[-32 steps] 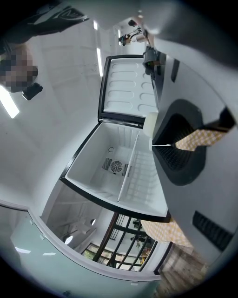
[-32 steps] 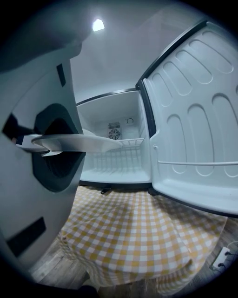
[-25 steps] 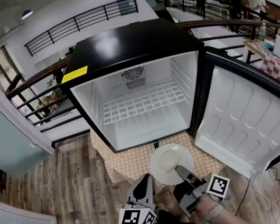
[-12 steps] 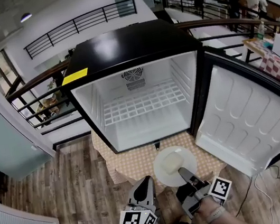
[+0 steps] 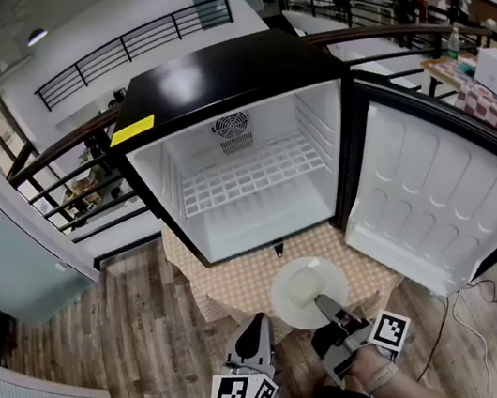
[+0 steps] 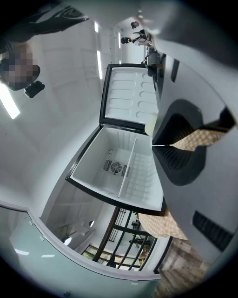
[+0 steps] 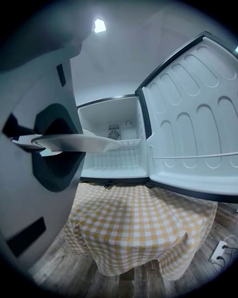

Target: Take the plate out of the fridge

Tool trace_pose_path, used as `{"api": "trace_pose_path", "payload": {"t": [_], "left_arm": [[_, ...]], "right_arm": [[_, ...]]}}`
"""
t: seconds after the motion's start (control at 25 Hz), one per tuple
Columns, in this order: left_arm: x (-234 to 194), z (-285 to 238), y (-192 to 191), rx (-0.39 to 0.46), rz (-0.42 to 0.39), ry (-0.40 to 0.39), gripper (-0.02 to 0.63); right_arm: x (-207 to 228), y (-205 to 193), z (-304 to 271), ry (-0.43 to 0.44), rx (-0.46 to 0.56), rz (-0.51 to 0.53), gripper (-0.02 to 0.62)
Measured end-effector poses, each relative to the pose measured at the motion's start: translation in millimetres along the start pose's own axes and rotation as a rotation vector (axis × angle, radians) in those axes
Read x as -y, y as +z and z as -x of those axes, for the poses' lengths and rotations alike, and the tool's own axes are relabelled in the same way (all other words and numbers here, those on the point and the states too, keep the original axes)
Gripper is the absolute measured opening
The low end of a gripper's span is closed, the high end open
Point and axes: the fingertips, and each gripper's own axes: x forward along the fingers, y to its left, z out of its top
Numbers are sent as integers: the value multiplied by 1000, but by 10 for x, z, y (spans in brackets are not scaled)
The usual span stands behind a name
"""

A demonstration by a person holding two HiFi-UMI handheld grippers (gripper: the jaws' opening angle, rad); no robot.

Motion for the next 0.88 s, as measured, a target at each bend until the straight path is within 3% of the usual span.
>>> {"api": "trace_pose_path", "payload": {"t": [0.88], "left_arm": [[124,630,28,-4,0,-26,15]], "right_arm": [[-124,-467,396,8,31,2,43]]}}
